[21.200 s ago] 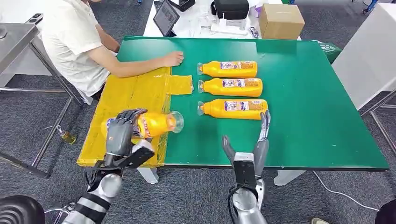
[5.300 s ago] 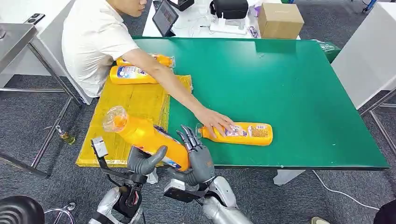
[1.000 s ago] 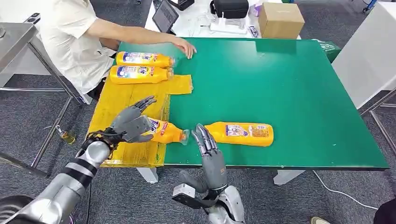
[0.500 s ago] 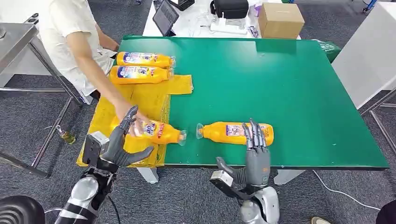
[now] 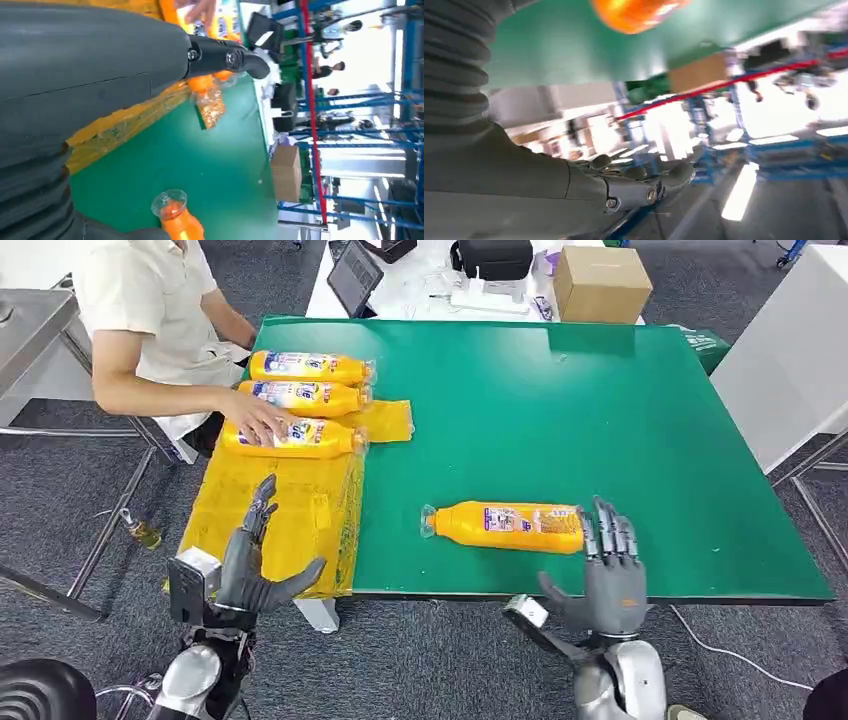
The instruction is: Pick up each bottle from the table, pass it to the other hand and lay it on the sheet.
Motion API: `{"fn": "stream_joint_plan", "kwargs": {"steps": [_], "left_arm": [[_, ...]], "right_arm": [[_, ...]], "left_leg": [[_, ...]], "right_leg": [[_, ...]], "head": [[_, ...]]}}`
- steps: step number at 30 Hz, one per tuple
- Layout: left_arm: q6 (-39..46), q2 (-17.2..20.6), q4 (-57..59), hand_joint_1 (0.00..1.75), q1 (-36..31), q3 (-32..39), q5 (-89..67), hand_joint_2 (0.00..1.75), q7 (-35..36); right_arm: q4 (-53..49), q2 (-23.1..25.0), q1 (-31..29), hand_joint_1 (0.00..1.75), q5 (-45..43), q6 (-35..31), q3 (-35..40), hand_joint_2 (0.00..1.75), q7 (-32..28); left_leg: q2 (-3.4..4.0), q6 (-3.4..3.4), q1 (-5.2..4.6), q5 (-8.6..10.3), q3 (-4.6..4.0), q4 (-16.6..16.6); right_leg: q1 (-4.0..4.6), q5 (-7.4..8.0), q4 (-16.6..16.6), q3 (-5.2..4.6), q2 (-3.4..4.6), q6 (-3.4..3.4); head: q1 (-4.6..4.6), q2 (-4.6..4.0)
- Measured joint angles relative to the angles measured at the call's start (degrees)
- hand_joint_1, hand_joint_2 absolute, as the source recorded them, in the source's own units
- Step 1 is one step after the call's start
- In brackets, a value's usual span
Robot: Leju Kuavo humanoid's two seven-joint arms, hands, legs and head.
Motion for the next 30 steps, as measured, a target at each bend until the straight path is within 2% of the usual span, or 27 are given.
{"fn": "stream_joint_plan", "kwargs": {"steps": [5,10,21,25,30], "left_arm": [[0.72,-0.70,-0.63,0.00,0.01,-1.68,-0.35,1.75,1.59],[1.59,-1.73,0.02,0.00,-0.31,-2.32,1.36,1.75,3.96],[3.23,-2.60,1.79,0.00,-1.42,-3.63,4.24,1.75,4.96],[5.73,-3.76,2.95,0.00,-2.39,-3.63,6.71,1.75,5.64],[4.69,-4.57,3.98,0.00,-3.10,-3.63,9.63,1.75,7.30]], "right_arm": [[7.12,-4.17,-3.81,0.00,3.67,0.00,-1.10,1.75,8.05],[15.29,-6.94,-7.36,0.00,4.33,0.00,0.35,1.75,12.69],[23.83,-9.71,-10.90,0.00,4.94,0.00,5.85,1.75,16.35],[25.55,-10.15,-12.52,0.00,5.95,0.00,9.30,1.75,18.78],[26.76,-10.54,-13.62,0.00,5.95,0.00,11.86,1.75,19.77]], "left_leg": [[0.03,0.00,0.01,0.01,0.07,0.00],[0.03,0.00,0.02,0.02,0.07,0.00],[0.03,0.01,0.02,0.01,0.04,0.00],[0.03,0.02,0.02,0.04,0.06,0.00],[0.01,0.02,0.02,0.04,0.05,0.00]], "right_leg": [[0.02,0.02,0.00,0.02,0.03,0.00],[0.02,0.02,0.01,0.03,0.02,0.00],[0.02,0.01,0.01,0.03,0.02,0.01],[0.02,0.03,0.01,0.04,0.02,0.01],[0.02,0.02,0.02,0.05,0.01,0.02]], "head": [[0.00,0.00],[0.00,0.00],[0.00,0.00],[0.00,0.00],[-0.02,0.00]]}}
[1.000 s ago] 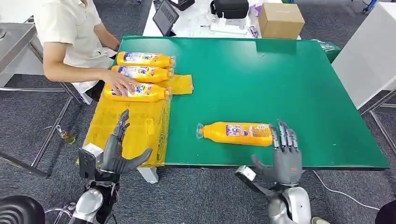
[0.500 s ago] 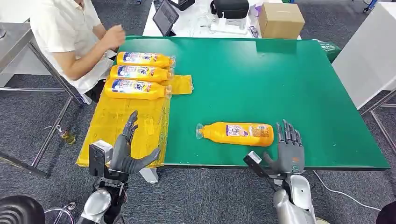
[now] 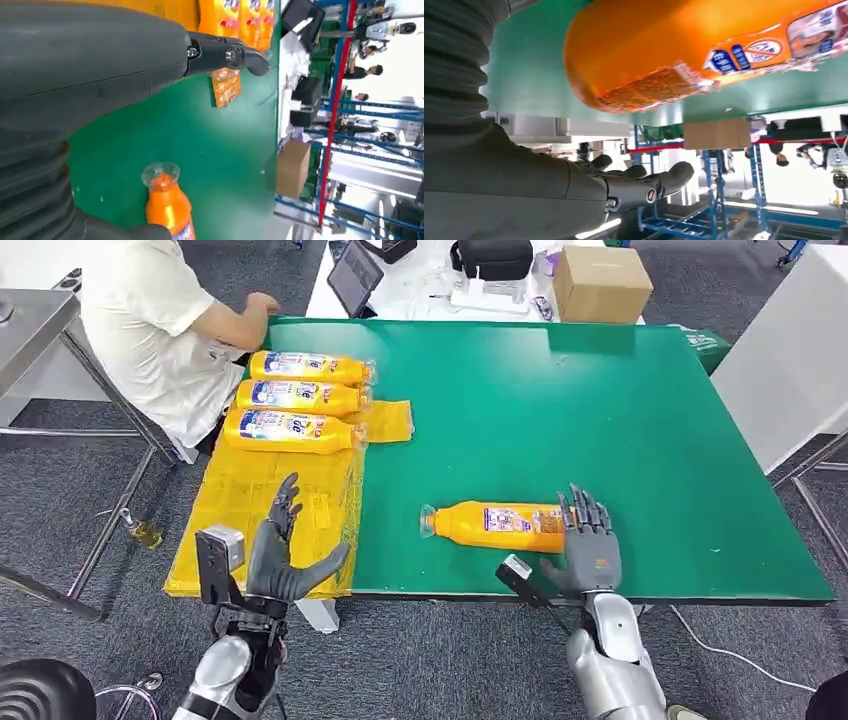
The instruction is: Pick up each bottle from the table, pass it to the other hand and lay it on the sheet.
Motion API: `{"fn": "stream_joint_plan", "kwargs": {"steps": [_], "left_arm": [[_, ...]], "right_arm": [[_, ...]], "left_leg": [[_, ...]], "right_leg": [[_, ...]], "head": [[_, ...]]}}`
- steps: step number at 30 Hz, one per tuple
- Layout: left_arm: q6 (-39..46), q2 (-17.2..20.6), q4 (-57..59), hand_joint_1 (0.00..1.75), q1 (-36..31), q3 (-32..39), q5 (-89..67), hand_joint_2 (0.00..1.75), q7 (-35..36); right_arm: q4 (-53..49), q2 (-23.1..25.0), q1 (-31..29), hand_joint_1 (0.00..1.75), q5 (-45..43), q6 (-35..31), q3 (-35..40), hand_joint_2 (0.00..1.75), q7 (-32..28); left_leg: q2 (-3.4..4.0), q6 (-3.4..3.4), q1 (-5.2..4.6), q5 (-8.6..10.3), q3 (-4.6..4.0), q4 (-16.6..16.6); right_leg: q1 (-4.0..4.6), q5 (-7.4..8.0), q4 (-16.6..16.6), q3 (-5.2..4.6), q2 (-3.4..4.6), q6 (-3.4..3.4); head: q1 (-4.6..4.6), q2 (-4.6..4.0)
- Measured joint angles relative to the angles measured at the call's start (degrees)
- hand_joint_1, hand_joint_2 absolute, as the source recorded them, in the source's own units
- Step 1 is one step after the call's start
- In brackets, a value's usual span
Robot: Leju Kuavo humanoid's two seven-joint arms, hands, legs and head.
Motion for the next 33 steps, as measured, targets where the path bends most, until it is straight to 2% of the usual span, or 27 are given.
{"fn": "stream_joint_plan", "kwargs": {"steps": [8,22,30,31,32,33], "left_arm": [[-3.43,0.02,1.60,0.00,-0.71,-2.78,6.00,1.75,2.05],[-3.25,0.11,3.19,0.00,-1.47,-4.70,6.16,1.75,2.42],[-2.97,0.42,5.50,0.00,-2.80,-6.34,6.85,1.75,2.86],[-3.01,0.44,5.75,0.00,-3.14,-6.62,7.31,1.75,3.23],[-3.06,0.44,6.05,0.00,-3.53,-6.95,7.62,1.75,3.42],[-3.12,0.44,6.29,0.00,-3.90,-7.15,8.03,1.75,3.73]], "right_arm": [[3.37,-2.80,-2.56,0.00,0.02,0.00,5.97,1.75,4.31],[6.27,-4.52,-4.01,0.00,-1.77,0.00,8.57,1.75,4.72],[15.05,-4.98,-8.09,0.00,-7.29,0.00,8.94,1.75,3.32],[16.58,-5.00,-8.90,0.19,-7.98,0.00,9.00,1.75,2.97],[17.71,-4.98,-9.77,1.36,-8.45,0.08,9.09,1.75,2.65],[19.16,-4.94,-10.49,1.71,-9.22,0.50,9.22,1.75,2.23]], "left_leg": [[-0.01,0.00,-0.01,-0.01,-0.01,0.00],[-0.01,0.00,-0.01,-0.01,-0.02,0.00],[0.02,0.00,0.00,-0.01,0.05,0.00],[0.02,0.00,0.00,0.00,0.05,0.00],[0.02,0.00,0.00,0.00,0.07,0.00],[0.02,0.00,0.00,0.00,0.11,0.00]], "right_leg": [[-0.01,-0.01,0.00,-0.01,-0.01,0.00],[-0.01,0.00,0.00,-0.01,0.00,0.00],[0.00,0.01,0.00,0.01,0.02,0.00],[0.00,0.02,0.00,0.02,0.02,0.00],[0.00,0.02,0.00,0.04,0.02,0.00],[0.00,0.02,0.00,0.08,0.02,0.00]], "head": [[0.02,0.00],[0.02,0.00],[0.02,0.00],[0.00,0.00],[0.02,0.00],[0.00,0.00]]}}
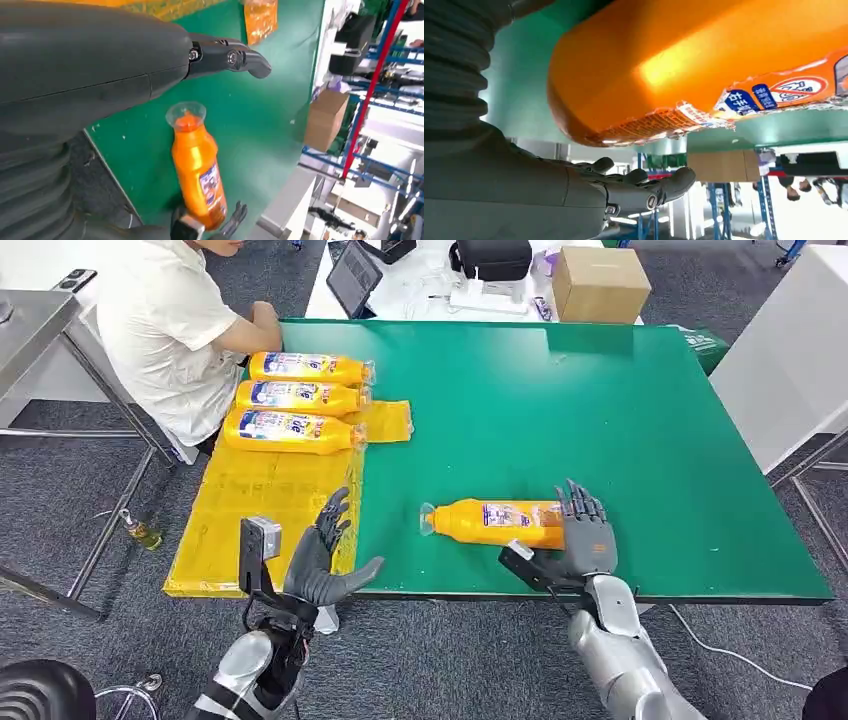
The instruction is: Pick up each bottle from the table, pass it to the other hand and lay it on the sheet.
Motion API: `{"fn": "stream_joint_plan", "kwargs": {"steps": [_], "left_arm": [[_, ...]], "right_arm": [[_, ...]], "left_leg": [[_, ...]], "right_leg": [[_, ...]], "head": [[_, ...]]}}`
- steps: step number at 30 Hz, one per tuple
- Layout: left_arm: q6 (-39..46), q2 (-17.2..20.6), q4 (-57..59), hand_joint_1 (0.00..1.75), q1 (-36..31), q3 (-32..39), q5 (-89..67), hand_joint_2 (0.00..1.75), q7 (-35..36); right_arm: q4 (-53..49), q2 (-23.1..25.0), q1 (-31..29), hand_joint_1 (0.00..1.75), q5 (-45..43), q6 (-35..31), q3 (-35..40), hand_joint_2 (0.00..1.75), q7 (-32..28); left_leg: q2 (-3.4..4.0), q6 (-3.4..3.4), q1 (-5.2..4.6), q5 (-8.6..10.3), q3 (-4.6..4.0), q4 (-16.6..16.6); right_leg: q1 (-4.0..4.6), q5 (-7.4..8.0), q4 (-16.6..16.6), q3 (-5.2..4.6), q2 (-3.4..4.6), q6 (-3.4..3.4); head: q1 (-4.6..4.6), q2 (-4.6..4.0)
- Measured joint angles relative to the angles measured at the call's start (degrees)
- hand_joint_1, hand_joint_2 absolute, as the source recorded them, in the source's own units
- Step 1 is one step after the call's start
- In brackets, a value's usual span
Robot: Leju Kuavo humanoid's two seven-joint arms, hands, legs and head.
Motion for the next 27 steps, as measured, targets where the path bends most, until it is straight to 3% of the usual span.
{"fn": "stream_joint_plan", "kwargs": {"steps": [5,27], "left_arm": [[-0.09,0.04,1.01,0.00,-1.39,-0.77,1.32,1.75,0.66],[-1.27,0.17,3.39,0.00,-4.43,-1.77,6.71,1.75,2.08]], "right_arm": [[4.01,0.42,-1.86,1.75,-3.53,4.53,0.18,1.75,-2.35],[8.71,0.37,-5.70,1.75,-7.72,9.51,0.20,1.75,-5.34]], "left_leg": [[0.00,0.00,0.00,0.00,0.07,0.00],[0.07,-0.01,0.01,-0.02,0.61,0.00]], "right_leg": [[0.00,0.00,0.00,0.06,0.00,0.00],[0.02,0.00,-0.02,0.53,0.03,-0.01]], "head": [[0.02,0.00],[0.02,0.00]]}}
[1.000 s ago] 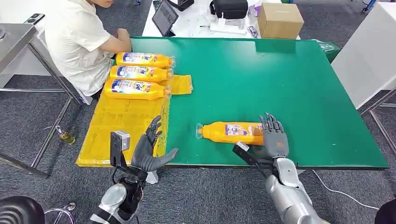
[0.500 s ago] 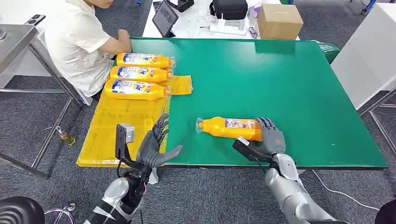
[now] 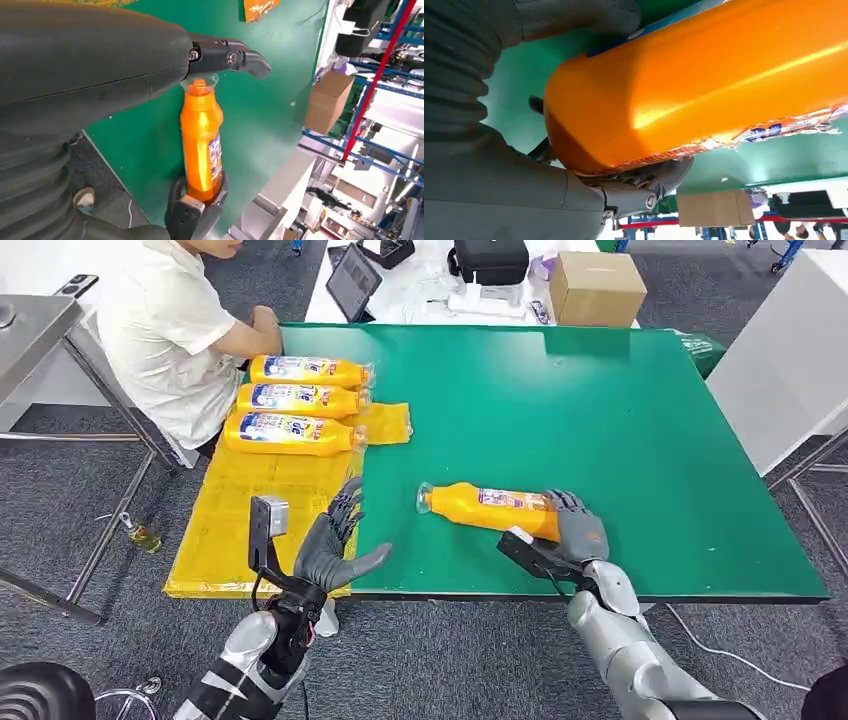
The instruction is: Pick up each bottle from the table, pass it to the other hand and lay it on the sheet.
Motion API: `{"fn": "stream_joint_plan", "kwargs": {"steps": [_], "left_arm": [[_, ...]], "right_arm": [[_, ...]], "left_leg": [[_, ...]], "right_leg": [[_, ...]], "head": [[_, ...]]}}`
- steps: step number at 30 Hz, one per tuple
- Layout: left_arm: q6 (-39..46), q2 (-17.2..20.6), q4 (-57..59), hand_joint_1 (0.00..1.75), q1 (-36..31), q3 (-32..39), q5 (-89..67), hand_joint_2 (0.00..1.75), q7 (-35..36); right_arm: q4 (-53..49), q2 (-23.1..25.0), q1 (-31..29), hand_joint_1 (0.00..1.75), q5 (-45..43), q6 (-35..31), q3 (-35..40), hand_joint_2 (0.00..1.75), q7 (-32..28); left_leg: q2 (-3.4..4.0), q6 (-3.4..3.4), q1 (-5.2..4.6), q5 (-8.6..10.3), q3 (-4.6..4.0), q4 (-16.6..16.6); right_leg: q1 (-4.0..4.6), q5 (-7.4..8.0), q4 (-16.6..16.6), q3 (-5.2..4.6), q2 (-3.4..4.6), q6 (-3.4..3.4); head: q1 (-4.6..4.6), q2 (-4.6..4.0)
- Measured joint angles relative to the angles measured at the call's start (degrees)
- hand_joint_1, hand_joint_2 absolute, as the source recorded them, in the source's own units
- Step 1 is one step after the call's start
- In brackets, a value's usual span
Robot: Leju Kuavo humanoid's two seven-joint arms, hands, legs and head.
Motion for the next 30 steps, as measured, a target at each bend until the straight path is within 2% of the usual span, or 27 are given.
{"fn": "stream_joint_plan", "kwargs": {"steps": [6,11,13,19,22,30], "left_arm": [[1.40,0.02,0.00,0.00,0.01,-0.44,0.50,1.75,-1.16],[3.54,0.07,0.00,0.00,0.90,-0.50,1.52,1.75,-2.56],[3.50,0.07,0.06,0.00,1.53,-0.52,3.60,1.75,-2.56],[3.45,0.02,0.74,0.00,3.60,-0.87,8.98,1.75,-2.77],[6.04,-0.11,0.92,0.00,4.64,-1.12,8.21,1.75,-5.47],[11.87,-1.17,0.90,0.00,5.94,-1.60,2.46,1.75,-11.17]], "right_arm": [[0.00,0.02,0.12,1.75,-3.55,-0.57,0.00,1.75,-3.72],[-1.15,1.64,1.82,1.75,-17.75,0.89,-0.98,1.75,-15.11],[-3.53,2.86,3.31,1.75,-24.28,1.55,-1.05,1.75,-17.61],[-13.87,5.57,7.97,1.75,-38.61,1.29,1.20,1.75,-18.32],[-20.38,6.25,10.32,1.75,-44.24,0.87,2.91,1.75,-18.40],[-31.35,6.86,14.53,1.75,-47.77,0.51,5.57,1.75,-18.45]], "left_leg": [[-0.01,0.00,0.00,0.00,0.01,0.00],[-0.01,0.00,0.00,0.00,-0.03,0.00],[-0.01,0.00,0.00,0.00,-0.07,0.00],[-0.10,-0.01,0.01,0.01,-0.36,0.00],[-0.09,0.00,0.00,0.00,-0.47,0.00],[-0.09,0.00,0.00,0.00,-0.55,0.00]], "right_leg": [[0.00,0.00,0.00,0.05,0.00,0.00],[0.01,-0.01,0.01,0.02,0.00,0.00],[0.02,-0.02,0.01,-0.02,-0.01,0.00],[0.02,-0.04,0.03,-0.23,-0.04,0.00],[-0.01,-0.04,0.02,-0.34,-0.03,0.00],[-0.01,-0.04,0.02,-0.45,-0.04,0.00]], "head": [[0.00,0.00],[0.00,0.00],[-0.02,0.00],[0.00,0.00],[0.00,0.00],[0.00,0.00]]}}
